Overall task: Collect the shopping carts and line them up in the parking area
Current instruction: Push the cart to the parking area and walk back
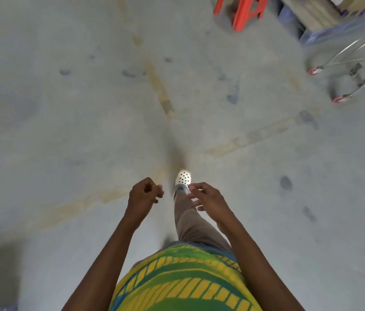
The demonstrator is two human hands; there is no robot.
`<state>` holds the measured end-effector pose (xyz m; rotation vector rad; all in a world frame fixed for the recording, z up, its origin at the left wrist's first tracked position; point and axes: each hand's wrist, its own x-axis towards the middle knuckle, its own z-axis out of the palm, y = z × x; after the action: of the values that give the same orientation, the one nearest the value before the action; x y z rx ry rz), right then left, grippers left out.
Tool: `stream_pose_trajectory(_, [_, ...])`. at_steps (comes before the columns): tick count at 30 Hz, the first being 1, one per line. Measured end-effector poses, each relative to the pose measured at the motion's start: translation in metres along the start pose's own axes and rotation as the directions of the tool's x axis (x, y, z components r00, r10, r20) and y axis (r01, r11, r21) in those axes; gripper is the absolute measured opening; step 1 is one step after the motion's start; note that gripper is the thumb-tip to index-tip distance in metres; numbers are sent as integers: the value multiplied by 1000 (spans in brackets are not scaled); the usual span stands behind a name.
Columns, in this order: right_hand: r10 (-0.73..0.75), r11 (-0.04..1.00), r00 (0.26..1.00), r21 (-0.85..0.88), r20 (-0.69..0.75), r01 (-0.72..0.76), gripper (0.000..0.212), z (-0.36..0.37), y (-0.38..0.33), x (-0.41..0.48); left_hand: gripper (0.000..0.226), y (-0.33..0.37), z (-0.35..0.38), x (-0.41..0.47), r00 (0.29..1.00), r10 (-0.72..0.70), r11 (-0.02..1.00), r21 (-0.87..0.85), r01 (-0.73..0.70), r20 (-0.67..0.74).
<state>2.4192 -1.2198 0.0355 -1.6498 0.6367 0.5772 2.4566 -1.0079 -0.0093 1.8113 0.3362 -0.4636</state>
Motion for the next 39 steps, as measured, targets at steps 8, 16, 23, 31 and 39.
stream_pose_trajectory(8, [-120,973,984,-181,134,144,18,-5,-221,215,19,117,-52,178,975,101,987,140,-74,-199])
stream_pose_trajectory(16, [-206,901,871,-261,446,347,22,79,-438,351,27,201,-145,326,848,28,995,-68,-75,-529])
stream_pose_trajectory(23, [-18,911,861,-347,509,224,21,178,-513,489,47,212,-238,508,847,-95,984,-179,0,-522])
stream_pose_trajectory(31, [-108,930,908,-280,406,236,21,251,-694,608,53,337,-399,703,922,-3,981,-178,-71,-386])
stream_pose_trajectory(39, [1,988,963,-150,268,40,22,306,-813,771,55,390,-486,879,937,-20,984,-175,-44,-349])
